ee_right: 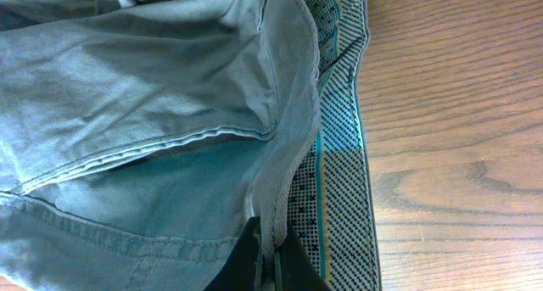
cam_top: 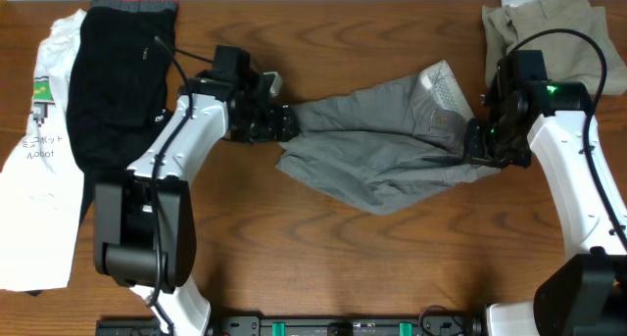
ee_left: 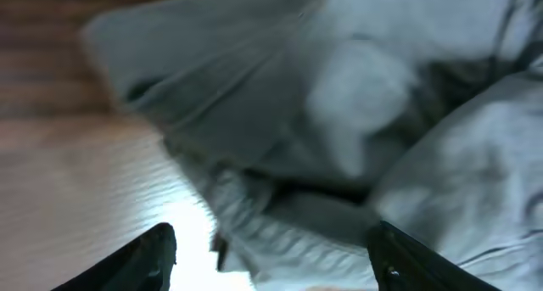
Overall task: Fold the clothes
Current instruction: 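Grasp the left side of the shorts with the left gripper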
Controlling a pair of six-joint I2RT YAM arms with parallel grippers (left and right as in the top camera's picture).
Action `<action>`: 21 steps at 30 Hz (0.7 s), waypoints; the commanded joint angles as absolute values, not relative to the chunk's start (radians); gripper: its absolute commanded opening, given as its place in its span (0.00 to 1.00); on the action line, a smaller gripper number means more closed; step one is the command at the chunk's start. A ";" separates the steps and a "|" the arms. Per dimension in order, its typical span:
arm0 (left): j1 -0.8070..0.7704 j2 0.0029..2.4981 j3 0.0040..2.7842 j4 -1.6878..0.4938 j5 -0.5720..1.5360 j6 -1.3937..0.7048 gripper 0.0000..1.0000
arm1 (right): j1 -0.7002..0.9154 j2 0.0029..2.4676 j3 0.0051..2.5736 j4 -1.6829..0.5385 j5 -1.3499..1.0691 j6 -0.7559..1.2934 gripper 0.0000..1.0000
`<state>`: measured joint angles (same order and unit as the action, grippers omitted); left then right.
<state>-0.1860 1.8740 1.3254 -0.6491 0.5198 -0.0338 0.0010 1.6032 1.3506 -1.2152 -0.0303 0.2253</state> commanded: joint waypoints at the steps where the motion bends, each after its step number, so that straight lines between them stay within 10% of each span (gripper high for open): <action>1: -0.243 1.880 1.327 -0.638 0.554 -0.055 0.74 | -0.008 1.584 1.354 -1.215 -0.038 0.212 0.01; 6: -0.291 1.895 1.327 -0.622 0.530 -0.055 0.60 | -0.008 1.584 1.354 -1.215 -0.038 0.212 0.01; 14: -0.291 1.905 1.328 -0.622 0.476 -0.066 0.06 | -0.007 1.584 1.354 -1.208 -0.037 0.200 0.01; 21: -0.257 1.858 1.402 -0.698 0.450 -0.069 0.06 | -0.007 1.584 1.354 -1.139 -0.039 0.200 0.01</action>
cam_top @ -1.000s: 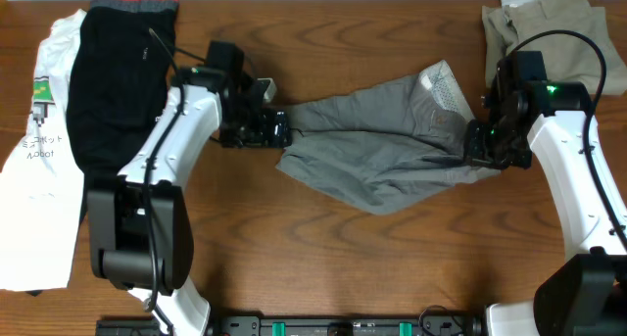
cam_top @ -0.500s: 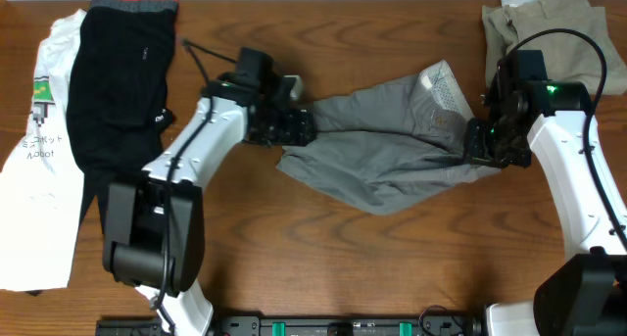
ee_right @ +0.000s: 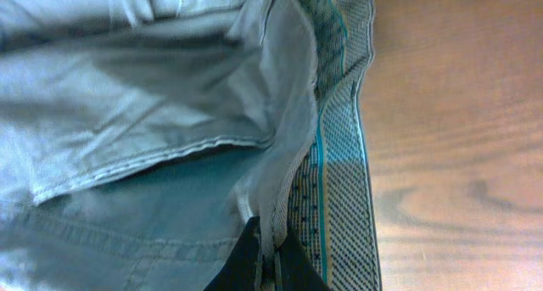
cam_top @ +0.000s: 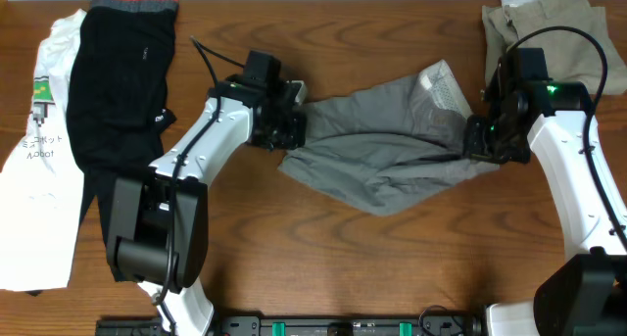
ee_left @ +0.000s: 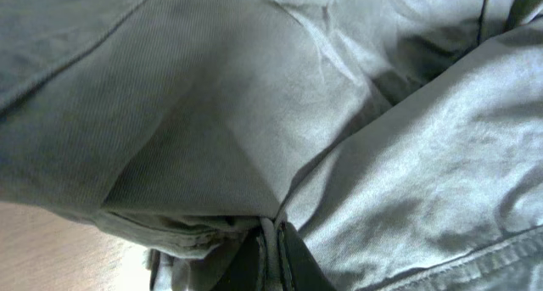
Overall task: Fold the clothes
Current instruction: 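Grasp the left side of the shorts with the left gripper, then lift the shorts with both grippers and stretch them apart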
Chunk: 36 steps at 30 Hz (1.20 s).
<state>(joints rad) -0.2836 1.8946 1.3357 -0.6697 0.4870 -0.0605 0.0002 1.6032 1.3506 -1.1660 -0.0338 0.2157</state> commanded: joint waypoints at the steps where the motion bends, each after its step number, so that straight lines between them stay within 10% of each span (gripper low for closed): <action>1: -0.247 1.841 1.431 -0.721 0.432 -0.069 0.06 | -0.007 1.584 1.354 -1.113 -0.046 0.187 0.01; 10: -0.178 1.650 1.731 -0.771 0.202 -0.065 0.06 | -0.028 1.584 1.536 -0.873 -0.212 0.095 0.01; 24: -0.166 1.404 1.850 -0.750 0.136 -0.054 0.06 | -0.041 1.581 2.062 -1.087 -0.218 -0.001 0.01; 36: -0.141 1.588 1.850 -0.478 0.002 0.035 0.06 | -0.043 1.715 2.061 -0.821 -0.213 -0.001 0.01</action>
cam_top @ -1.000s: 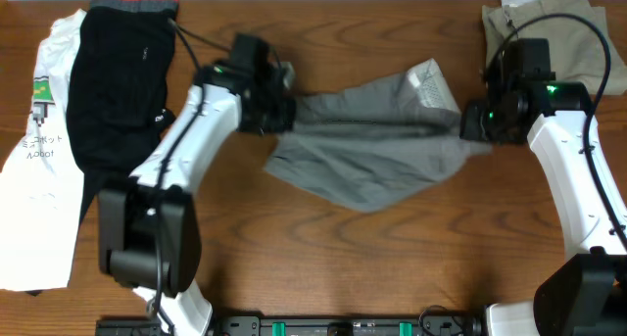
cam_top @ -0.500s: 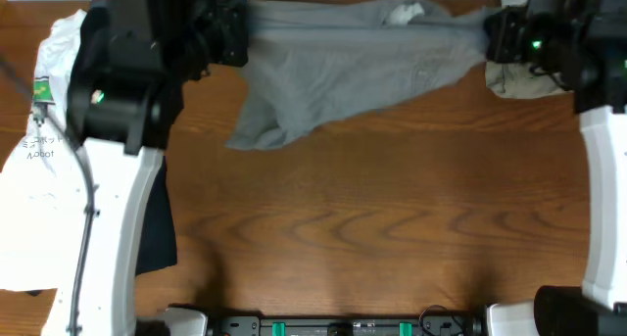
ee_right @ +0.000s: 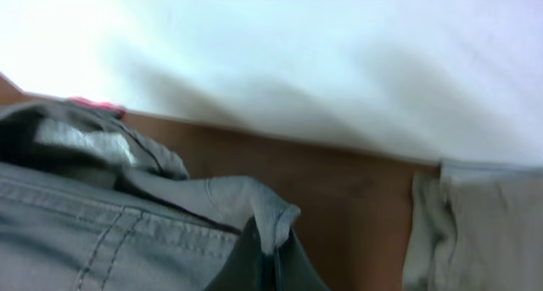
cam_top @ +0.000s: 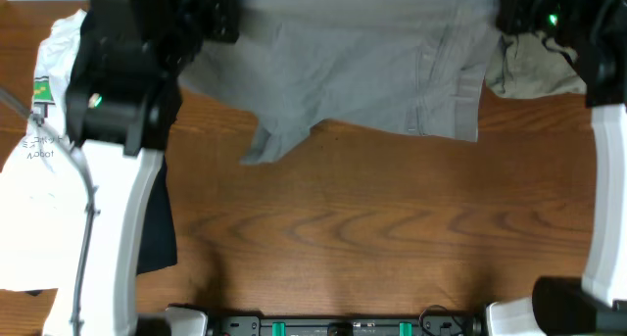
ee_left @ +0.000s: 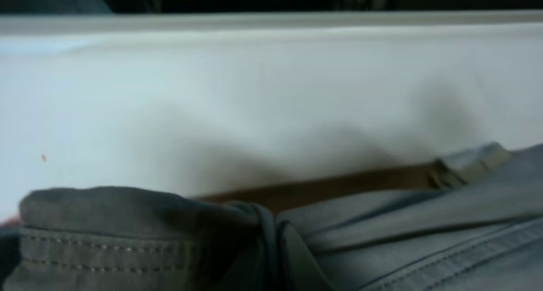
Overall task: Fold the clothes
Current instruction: 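Lift the shorts with both grippers and stretch them apart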
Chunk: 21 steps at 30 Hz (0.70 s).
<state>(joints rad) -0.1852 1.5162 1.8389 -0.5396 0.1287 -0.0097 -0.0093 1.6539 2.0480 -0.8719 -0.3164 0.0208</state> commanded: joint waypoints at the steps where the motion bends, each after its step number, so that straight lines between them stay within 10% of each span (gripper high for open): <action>1: -0.134 1.612 1.850 -0.438 0.002 0.034 0.06 | -0.043 1.736 2.061 -0.782 -0.210 -0.001 0.01; 12: -0.072 1.745 1.880 0.070 0.008 0.046 0.06 | -0.027 1.871 2.063 -0.214 -0.149 0.003 0.01; 21: -0.073 1.744 2.030 -0.047 0.046 0.138 0.06 | -0.033 1.868 2.067 -0.236 -0.068 -0.006 0.01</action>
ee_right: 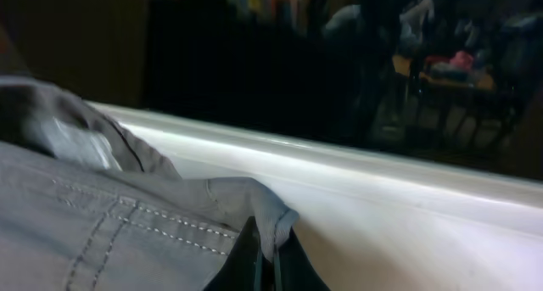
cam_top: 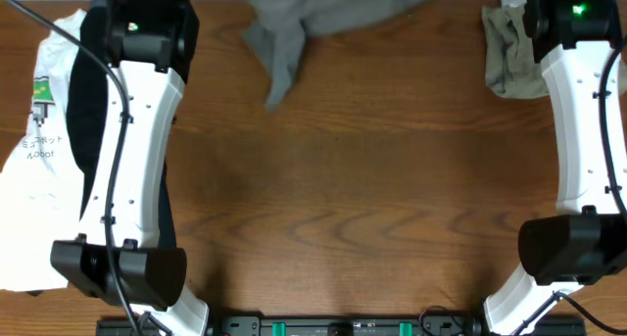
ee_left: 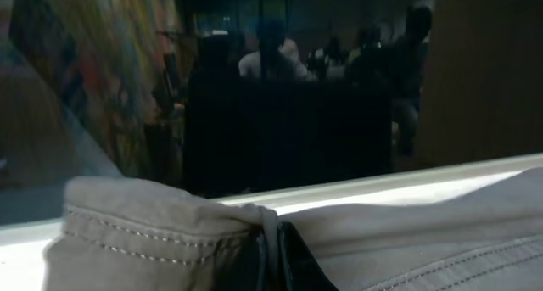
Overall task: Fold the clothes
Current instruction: 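Lift the shorts with both grippers and stretch them apart, then lower the stretched shorts flat onto the table with both grippers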
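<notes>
The grey shorts (cam_top: 294, 18) hang bunched at the top edge of the overhead view, one tail drooping over the table. Both grippers are beyond that view's top edge; only the left arm (cam_top: 137, 42) and right arm (cam_top: 573, 42) show. In the left wrist view my left gripper (ee_left: 276, 261) is shut on a stitched hem of the grey shorts (ee_left: 153, 232). Over in the right wrist view my right gripper (ee_right: 270, 257) is shut on another fold of the grey shorts (ee_right: 102, 232). Both wrist cameras look past the table into a dark room.
A white printed T-shirt (cam_top: 39, 179) lies at the left edge, with a black garment (cam_top: 86, 150) beside it, partly under the left arm. A khaki garment (cam_top: 509, 52) lies at the far right. The wooden table (cam_top: 343, 199) fills the middle.
Both grippers have risen with the shorts. The cloth was spread wide across the top of the overhead view; now only a bunched part and a hanging tail show there.
My right gripper held one end of the shorts on the table while the left stood open at the other end. Then the left was shut on that end. Then both held the shorts spread in the air, and now higher.
</notes>
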Controlling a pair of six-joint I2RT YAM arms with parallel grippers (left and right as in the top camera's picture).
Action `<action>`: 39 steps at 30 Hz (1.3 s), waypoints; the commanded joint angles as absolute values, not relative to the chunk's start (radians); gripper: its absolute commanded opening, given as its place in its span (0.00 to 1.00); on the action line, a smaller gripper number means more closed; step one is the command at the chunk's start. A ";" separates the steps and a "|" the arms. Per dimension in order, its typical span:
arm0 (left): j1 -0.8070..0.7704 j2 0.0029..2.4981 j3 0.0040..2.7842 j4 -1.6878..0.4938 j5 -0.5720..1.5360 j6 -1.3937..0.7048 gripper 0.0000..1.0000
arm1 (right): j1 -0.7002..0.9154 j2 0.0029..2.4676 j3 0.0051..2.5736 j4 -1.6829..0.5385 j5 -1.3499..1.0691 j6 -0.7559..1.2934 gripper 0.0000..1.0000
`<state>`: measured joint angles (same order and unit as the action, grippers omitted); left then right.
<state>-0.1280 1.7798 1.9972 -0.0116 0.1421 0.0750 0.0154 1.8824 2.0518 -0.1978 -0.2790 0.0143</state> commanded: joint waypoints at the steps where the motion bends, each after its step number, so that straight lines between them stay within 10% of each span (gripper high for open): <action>1: -0.073 1.744 2.029 -0.109 0.066 0.138 0.06 | -0.034 1.869 2.067 -0.277 -0.057 -0.014 0.01; 30: -0.176 1.928 2.012 -1.211 0.200 0.101 0.06 | -0.064 1.993 2.066 -1.173 -0.332 -0.088 0.01; 34: -0.176 1.928 2.012 -1.339 0.199 0.092 0.06 | -0.062 1.993 2.066 -1.338 -0.413 -0.095 0.16; 39: -0.176 1.928 2.012 -1.458 0.199 0.092 0.33 | -0.058 1.993 2.066 -1.519 -0.413 -0.130 0.29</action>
<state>-0.1841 1.9522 2.0033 -1.4242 0.2161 0.1009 -0.0299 2.0281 2.0541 -1.4765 -0.3813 -0.0853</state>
